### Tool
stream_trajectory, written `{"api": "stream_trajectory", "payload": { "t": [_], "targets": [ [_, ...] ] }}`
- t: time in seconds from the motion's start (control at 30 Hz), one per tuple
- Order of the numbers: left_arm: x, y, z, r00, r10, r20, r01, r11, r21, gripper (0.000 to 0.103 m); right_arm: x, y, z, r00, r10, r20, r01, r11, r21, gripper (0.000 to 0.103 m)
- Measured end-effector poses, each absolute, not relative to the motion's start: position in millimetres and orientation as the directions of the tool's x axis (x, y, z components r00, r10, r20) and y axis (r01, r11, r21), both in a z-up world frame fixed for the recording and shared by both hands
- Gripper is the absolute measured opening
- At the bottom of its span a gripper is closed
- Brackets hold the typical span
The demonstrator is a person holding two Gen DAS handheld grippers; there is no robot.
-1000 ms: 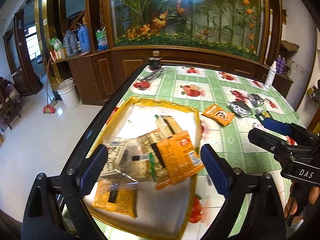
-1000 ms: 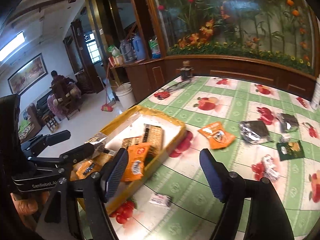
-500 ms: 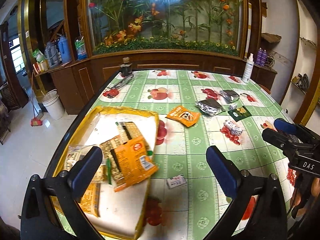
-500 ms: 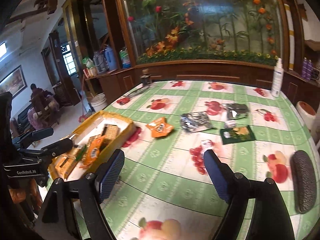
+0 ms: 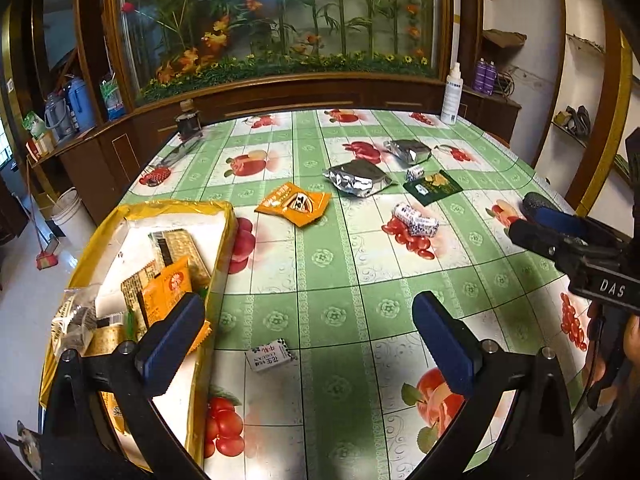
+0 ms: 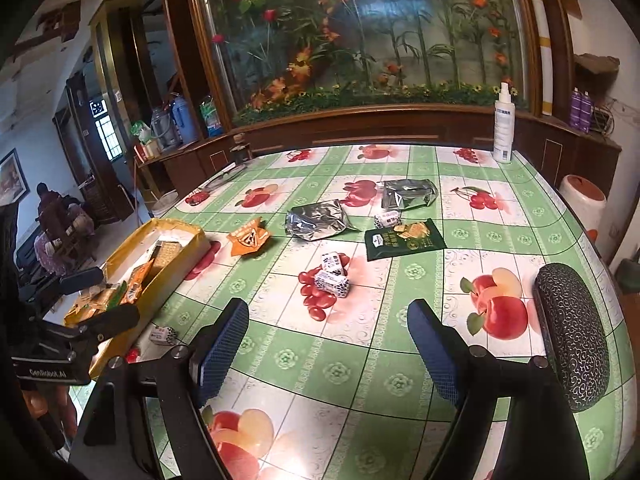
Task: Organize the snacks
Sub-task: 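Withdraw both tools from the tray back over the table, then move left tool to a small white candy packet while right tool approaches white milk candies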
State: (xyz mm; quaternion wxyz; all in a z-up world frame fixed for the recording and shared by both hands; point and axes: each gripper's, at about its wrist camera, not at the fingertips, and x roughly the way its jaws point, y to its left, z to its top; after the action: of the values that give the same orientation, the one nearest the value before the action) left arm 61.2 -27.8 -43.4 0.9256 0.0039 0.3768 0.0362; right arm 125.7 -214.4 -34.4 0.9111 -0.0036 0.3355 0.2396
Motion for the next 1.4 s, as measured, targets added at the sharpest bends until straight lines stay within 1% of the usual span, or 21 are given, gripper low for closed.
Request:
{"api": "stream_trajectory", "payload": {
  "t": [0.13,0.2,0.3,0.43,0.6,0.67,0.93,1.07,1.2,1.4],
  "targets": [
    [62,-28,-53,0.7,0.066,-0.711,-0.051,0.998,0.042,0.103,130,-210,-39,0.648,0.442,-0.62,-0.451,0.879,0.155,0.083],
    [62,-28,-56,0.699,0.03,-0.714,-0.022,1.0,0.02,0.103,132,-206,-42,0.644,0.444,-0.623,-0.458,0.876,0.151,0.083],
    [58,-26,-64,0.689,-0.081,-0.72,0.062,0.997,-0.052,0.103,135,-200,-45,0.631,0.451,-0.631,-0.473,0.869,0.147,0.083],
    [53,-24,-68,0.691,-0.122,-0.713,0.135,0.99,-0.039,0.103,137,-193,-47,0.62,0.464,-0.633,-0.499,0.855,0.139,0.083],
    [50,-26,-75,0.676,-0.129,-0.726,0.221,0.975,0.032,0.103,143,-187,-53,0.609,0.468,-0.64,-0.515,0.847,0.129,0.083],
    [49,-25,-80,0.671,-0.112,-0.733,0.224,0.973,0.056,0.103,146,-185,-55,0.603,0.474,-0.641,-0.52,0.844,0.135,0.083],
    [55,-9,-99,0.64,-0.089,-0.763,0.211,0.975,0.063,0.103,164,-174,-68,0.586,0.472,-0.659,-0.533,0.837,0.125,0.083],
    [60,-2,-106,0.627,-0.092,-0.774,0.201,0.978,0.046,0.103,176,-168,-76,0.567,0.475,-0.673,-0.541,0.831,0.131,0.082],
    [65,1,-112,0.618,-0.105,-0.779,0.209,0.977,0.035,0.103,186,-160,-83,0.552,0.464,-0.693,-0.55,0.827,0.116,0.077],
    [69,3,-110,0.62,-0.142,-0.772,0.238,0.971,0.012,0.103,197,-150,-91,0.537,0.447,-0.715,-0.566,0.82,0.087,0.076]
  ]
}}
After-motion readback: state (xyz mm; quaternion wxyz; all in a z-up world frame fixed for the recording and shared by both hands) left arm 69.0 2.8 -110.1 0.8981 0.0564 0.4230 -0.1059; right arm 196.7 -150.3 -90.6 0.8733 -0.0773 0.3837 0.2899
